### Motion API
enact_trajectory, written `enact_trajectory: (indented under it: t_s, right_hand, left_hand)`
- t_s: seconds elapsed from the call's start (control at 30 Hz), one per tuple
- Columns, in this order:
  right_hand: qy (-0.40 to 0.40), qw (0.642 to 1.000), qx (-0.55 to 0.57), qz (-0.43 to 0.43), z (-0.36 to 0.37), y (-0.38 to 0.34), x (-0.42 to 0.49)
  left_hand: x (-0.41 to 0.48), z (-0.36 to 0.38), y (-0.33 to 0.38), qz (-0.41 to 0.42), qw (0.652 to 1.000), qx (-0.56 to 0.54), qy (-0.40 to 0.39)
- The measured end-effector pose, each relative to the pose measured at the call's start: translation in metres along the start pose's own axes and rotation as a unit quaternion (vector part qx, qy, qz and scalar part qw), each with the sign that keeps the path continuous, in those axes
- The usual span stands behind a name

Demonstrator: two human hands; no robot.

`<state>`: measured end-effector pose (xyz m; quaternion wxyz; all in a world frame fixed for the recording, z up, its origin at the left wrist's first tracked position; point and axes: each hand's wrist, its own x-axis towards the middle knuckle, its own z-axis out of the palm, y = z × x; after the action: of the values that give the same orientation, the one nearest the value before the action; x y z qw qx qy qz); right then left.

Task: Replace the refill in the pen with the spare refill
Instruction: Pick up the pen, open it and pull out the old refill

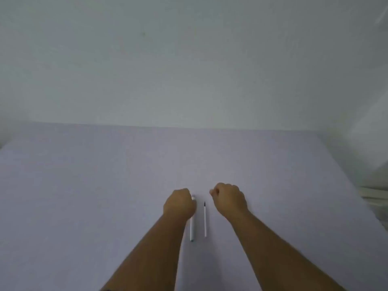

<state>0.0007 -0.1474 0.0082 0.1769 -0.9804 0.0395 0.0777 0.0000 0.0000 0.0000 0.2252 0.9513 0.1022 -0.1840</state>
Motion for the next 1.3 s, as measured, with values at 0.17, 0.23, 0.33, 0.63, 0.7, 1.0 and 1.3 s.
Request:
enact_trajectory:
  t_s: [0.17,0.23,0.33,0.63,0.7,1.0,1.3]
  right_hand:
    - [-0.022,0.999,0.042,0.025,0.018,0.002,0.0]
    - [-0.024,0.997,0.064,0.029,0.023,0.002,0.001]
    - [-0.032,0.995,0.087,0.037,0.025,0.002,0.0]
    - [-0.054,0.936,0.333,0.103,0.011,-0.021,-0.003]
    - [-0.048,0.918,0.374,0.122,0.003,-0.025,-0.003]
    - [-0.025,0.793,0.567,0.22,-0.02,-0.017,0.013]
    - [-0.108,0.963,0.216,0.122,0.021,0.024,-0.006]
  left_hand:
    - [-0.001,0.028,-0.008,-0.064,0.995,-0.07,-0.035]
    - [0.0,0.033,-0.01,-0.075,0.993,-0.084,-0.036]
    - [0.001,0.034,-0.014,-0.084,0.99,-0.105,-0.035]
    - [-0.02,0.01,-0.006,0.01,0.967,-0.253,0.012]
    - [-0.025,0.005,-0.001,0.027,0.961,-0.274,-0.005]
    - [-0.036,-0.014,-0.001,0.006,0.915,-0.378,-0.141]
    - [-0.038,-0.014,-0.016,-0.073,0.865,-0.48,-0.122]
